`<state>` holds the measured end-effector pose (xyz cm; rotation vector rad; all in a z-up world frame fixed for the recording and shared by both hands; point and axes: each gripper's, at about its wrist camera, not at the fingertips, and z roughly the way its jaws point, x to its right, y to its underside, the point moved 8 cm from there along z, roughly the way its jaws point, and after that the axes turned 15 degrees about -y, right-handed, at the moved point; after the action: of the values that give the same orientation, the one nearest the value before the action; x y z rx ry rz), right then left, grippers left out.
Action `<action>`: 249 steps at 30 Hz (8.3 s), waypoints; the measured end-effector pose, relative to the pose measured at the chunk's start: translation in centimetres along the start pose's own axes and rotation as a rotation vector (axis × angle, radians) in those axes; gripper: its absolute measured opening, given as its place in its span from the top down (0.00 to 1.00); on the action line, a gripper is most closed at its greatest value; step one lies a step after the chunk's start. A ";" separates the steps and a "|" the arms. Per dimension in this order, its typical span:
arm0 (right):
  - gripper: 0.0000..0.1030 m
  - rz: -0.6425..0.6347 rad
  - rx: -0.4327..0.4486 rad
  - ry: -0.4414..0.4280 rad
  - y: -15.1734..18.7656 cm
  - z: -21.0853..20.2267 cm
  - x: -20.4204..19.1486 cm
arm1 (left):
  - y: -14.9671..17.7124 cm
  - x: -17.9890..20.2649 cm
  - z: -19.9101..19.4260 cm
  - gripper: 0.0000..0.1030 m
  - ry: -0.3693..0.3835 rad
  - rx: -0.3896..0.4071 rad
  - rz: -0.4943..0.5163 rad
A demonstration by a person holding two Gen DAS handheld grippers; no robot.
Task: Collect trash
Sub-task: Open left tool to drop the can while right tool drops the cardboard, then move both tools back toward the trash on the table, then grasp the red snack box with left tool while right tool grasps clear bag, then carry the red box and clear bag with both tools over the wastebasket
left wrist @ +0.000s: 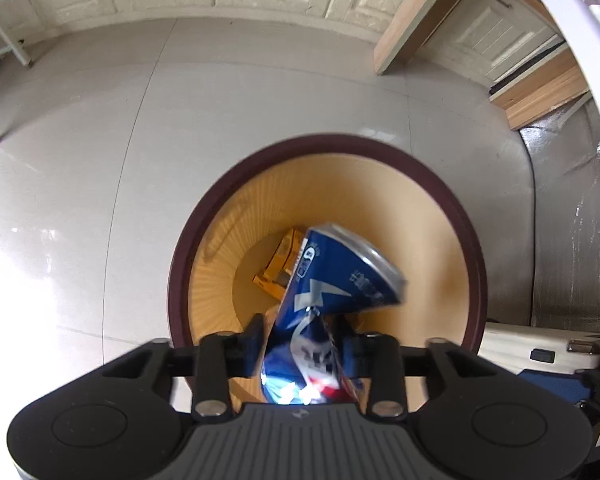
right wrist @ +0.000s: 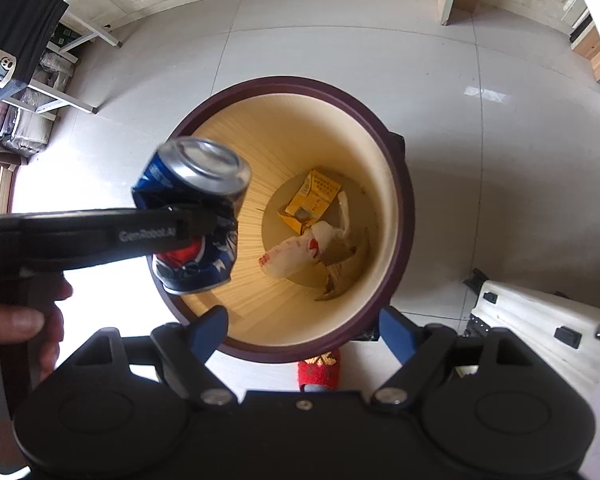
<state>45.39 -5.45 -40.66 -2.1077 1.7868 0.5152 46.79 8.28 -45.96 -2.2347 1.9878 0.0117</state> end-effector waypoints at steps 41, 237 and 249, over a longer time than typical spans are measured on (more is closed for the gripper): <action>0.00 -0.023 0.190 0.129 2.9 -4.8 0.2 | 5.5 -5.2 -6.0 0.00 -0.060 0.070 0.037; 0.88 -0.109 0.843 0.163 18.5 -44.9 14.9 | 10.6 25.0 -39.4 0.49 0.162 0.753 0.206; 0.88 -0.193 0.802 0.129 14.0 -40.3 4.6 | 8.4 13.7 -37.0 0.49 0.133 0.726 0.107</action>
<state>34.73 -30.68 -7.59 -1.7130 1.4674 -0.3528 36.65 -10.54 -11.74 -1.6871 1.7670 -0.7357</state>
